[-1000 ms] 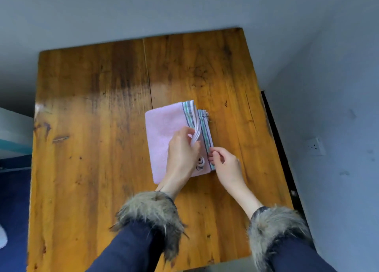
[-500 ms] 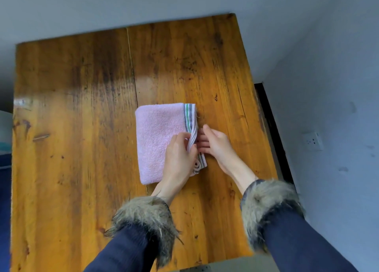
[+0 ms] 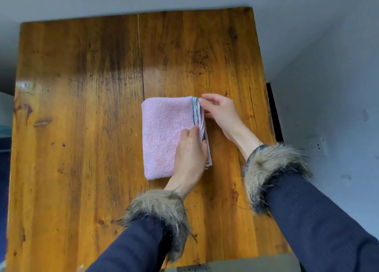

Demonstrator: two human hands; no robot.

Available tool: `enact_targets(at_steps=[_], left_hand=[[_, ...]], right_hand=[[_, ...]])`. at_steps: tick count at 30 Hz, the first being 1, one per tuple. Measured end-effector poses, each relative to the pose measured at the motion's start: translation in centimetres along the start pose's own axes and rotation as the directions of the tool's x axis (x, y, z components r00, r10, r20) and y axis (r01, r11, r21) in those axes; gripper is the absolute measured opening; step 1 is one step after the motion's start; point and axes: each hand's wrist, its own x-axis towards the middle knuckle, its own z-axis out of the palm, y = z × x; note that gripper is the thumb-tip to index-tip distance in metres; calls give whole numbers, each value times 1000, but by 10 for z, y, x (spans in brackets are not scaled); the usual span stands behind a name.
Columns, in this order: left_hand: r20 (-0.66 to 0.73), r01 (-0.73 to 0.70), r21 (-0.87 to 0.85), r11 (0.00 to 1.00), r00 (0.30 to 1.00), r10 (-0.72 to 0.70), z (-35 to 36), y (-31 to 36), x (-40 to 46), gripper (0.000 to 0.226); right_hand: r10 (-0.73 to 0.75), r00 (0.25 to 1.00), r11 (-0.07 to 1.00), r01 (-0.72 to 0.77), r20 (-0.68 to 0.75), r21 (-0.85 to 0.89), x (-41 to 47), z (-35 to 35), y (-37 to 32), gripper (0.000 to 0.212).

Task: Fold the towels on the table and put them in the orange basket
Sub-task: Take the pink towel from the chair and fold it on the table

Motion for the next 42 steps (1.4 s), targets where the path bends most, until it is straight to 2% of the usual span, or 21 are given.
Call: enact_targets(at_steps=[3, 6, 9, 12, 14, 16, 17, 19, 23, 27, 32, 37, 42], left_hand=[[34, -32, -10, 999, 999, 32, 3, 0, 1, 51], [84, -105, -83, 991, 990, 112, -1, -5, -7, 44], [-27, -235, -160, 959, 972, 234, -20, -17, -19, 36], [-212, -394, 117, 912, 887, 411, -44, -37, -13, 35], [-204, -403, 321, 857, 854, 478, -57, -50, -3, 34], [-127, -392, 420, 819, 868, 481, -64, -59, 6, 41], [-78, -396, 448, 802, 876, 476, -65, -62, 10, 44], [18, -422, 498, 758, 879, 477, -62, -65, 20, 49], [136, -476, 567, 672, 859, 494, -51, -71, 38, 54], [108, -420, 574, 703, 890, 443, -41, -84, 43, 57], [68, -412, 594, 691, 881, 468, -32, -86, 47, 55], [103, -396, 594, 700, 901, 422, -36, -81, 43, 55], [75, -357, 495, 792, 926, 370, -36, -91, 7, 57]], right_hand=[[-24, 1000, 996, 24, 7, -82, 3, 1, 1, 35], [-45, 999, 982, 40, -27, -182, 4, 3, 1, 32], [-52, 992, 975, 27, -111, -219, -2, 4, 5, 34], [-160, 953, 948, 75, -257, -309, -27, 11, 13, 35], [-406, 878, 825, 234, -252, -514, -53, 21, 22, 34], [-610, 789, 596, 392, -77, -700, -74, 35, 36, 36], [-649, 761, 498, 442, 17, -746, -79, 42, 43, 38], [-645, 756, 409, 459, 106, -789, -75, 52, 47, 41], [-486, 867, 401, 331, 108, -854, -42, 54, 47, 50], [-482, 865, 356, 337, 138, -872, -32, 43, 64, 54], [-476, 863, 355, 364, 169, -861, -26, 35, 73, 55], [-415, 890, 319, 337, 189, -886, -30, 34, 67, 55], [-454, 881, 391, 330, 132, -859, -70, 40, 76, 53]])
